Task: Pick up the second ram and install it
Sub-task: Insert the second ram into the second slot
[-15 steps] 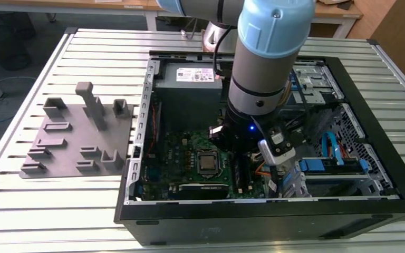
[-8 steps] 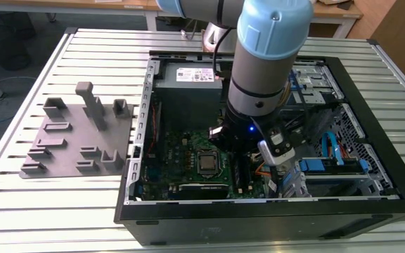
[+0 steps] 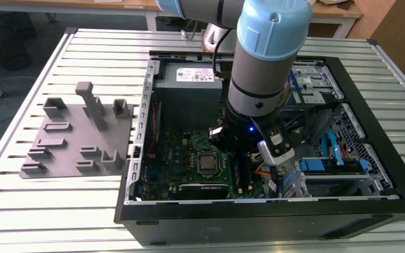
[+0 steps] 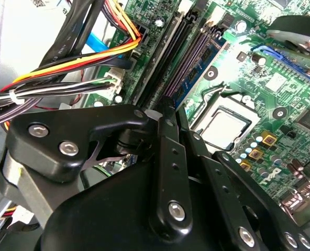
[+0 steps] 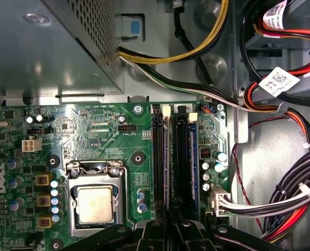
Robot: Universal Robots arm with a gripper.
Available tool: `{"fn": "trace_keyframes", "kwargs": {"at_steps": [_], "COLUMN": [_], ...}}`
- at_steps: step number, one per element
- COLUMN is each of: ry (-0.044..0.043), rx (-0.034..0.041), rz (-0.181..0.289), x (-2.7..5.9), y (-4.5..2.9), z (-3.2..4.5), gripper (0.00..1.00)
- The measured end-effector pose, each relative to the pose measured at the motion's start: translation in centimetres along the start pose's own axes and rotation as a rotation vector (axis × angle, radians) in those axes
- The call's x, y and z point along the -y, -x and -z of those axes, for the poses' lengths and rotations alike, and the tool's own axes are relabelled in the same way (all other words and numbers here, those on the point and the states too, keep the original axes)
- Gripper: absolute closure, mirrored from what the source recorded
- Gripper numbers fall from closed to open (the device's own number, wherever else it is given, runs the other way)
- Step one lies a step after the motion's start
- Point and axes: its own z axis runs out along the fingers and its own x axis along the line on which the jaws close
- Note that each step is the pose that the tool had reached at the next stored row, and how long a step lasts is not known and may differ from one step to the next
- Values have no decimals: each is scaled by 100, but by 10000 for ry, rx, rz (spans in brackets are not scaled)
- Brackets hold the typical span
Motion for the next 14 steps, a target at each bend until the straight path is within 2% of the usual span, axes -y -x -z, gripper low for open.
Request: {"fn": "trace_keyframes", "kwargs": {"at_steps": [14], "ry": [0], "rx": [0], "rz": [84], "x": [0], "y": [1], "z": [2], "gripper": [86]}}
